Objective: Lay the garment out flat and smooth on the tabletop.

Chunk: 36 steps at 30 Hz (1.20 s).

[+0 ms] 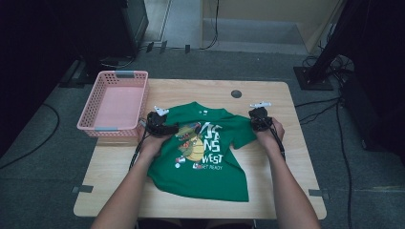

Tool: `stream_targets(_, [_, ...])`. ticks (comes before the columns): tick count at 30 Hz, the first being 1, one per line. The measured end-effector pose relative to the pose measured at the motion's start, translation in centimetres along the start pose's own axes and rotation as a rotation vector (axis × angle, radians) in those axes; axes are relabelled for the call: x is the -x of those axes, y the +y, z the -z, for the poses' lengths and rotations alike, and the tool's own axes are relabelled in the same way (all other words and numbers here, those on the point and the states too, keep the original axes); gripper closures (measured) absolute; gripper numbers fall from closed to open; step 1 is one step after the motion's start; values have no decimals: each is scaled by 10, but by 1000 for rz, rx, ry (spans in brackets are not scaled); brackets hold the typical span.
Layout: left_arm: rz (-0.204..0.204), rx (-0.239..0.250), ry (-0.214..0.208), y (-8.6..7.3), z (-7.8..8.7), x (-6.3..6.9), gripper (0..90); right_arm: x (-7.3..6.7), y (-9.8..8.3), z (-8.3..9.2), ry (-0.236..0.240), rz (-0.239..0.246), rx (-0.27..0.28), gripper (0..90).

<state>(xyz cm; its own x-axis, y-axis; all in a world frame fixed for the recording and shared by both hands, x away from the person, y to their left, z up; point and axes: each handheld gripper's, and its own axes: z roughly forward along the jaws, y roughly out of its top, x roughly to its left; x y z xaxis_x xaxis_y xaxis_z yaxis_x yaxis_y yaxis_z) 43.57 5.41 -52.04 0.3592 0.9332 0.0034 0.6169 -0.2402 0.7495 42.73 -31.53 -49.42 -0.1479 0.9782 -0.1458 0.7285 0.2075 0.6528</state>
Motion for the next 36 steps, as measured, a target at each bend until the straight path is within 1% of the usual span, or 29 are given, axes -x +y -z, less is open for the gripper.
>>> stream_targets(1, [-1, 0, -2, 0, 0, 0, 227, 1, 1, -2, -12, 0, -5, 897])
stream_targets(2, [-1, 0, -3, 0, 0, 0, 227, 2, 1, -4, -48, -5, -3, 843])
stream_targets(3, [-2, 1, -4, 0, 0, 0, 227, 3, 3, -5, -76, -21, 11, 809])
stream_targets(4, [-2, 1, -4, 0, 0, 0, 227, 5, 4, -3, -54, -70, 38, 795])
stream_targets(5, [-3, 1, -4, 0, 0, 0, 227, 6, 6, -2, 2, -130, 74, 793])
stream_targets(6, [-3, 1, -4, 0, 0, 0, 227, 4, 7, -1, 66, -173, 107, 794])
stream_targets(7, [-3, 1, -5, 0, 0, 0, 227, 0, 9, 0, 132, -186, 135, 795])
stream_targets(8, [-3, 1, -4, 0, 0, 0, 227, -7, 10, -1, 187, -165, 156, 796])
stream_targets(9, [-2, 1, -4, 0, 0, 0, 227, -16, 12, -2, 208, -123, 169, 797])
stream_targets(10, [-3, 1, -4, 0, 0, 0, 227, -27, 14, -4, 217, -77, 174, 806])
stream_targets(12, [-4, 2, -5, 0, 0, 0, 227, -47, 19, -8, 258, -30, 171, 833])
stream_targets(13, [-6, 0, -6, 0, 0, 0, 227, -57, 22, -11, 245, -17, 160, 857])
stream_targets(15, [-8, 0, -8, -1, 1, 0, 227, -71, 27, -18, 261, -27, 132, 870])
stream_targets(17, [-9, 1, -10, -1, 1, 0, 227, -82, 30, -29, 226, -22, 85, 874])
stream_targets(18, [-7, 1, -11, -2, 2, 0, 228, -84, 31, -34, 212, -27, 67, 877])
stream_targets(19, [-11, 0, -12, -2, 2, 0, 228, -84, 32, -37, 214, -56, 79, 877])
stream_targets(20, [-9, 1, -13, -2, 2, 0, 228, -82, 35, -39, 219, -97, 73, 877])
stream_targets(21, [-9, 2, -13, -2, 2, 0, 228, -80, 37, -41, 225, -126, 66, 877])
stream_targets(22, [-9, 2, -13, -2, 3, 0, 227, -79, 39, -43, 222, -137, 65, 877])
stream_targets(24, [-9, 0, -12, -3, 3, 2, 227, -77, 43, -47, 201, -136, 65, 874])
stream_targets(26, [-15, 1, -19, -3, 3, 4, 227, -75, 48, -50, 191, -138, 57, 874])
stream_targets(30, [-27, 0, -31, -4, 5, 13, 228, -73, 53, -60, 155, -105, 98, 864])
stream_targets(32, [-24, 2, -29, -5, 5, 15, 228, -75, 56, -63, 115, -62, 108, 791])
stream_targets(33, [-23, 1, -31, -5, 5, 15, 228, -75, 58, -63, 100, -54, 97, 761])
stream_targets(34, [-24, 2, -32, -5, 5, 15, 228, -75, 60, -62, 93, -56, 81, 759])
stream_targets(35, [-25, 2, -33, -5, 5, 15, 228, -75, 60, -61, 94, -58, 77, 756])
stream_targets(36, [-25, 3, -34, -5, 5, 14, 228, -74, 59, -58, 98, -61, 86, 734])
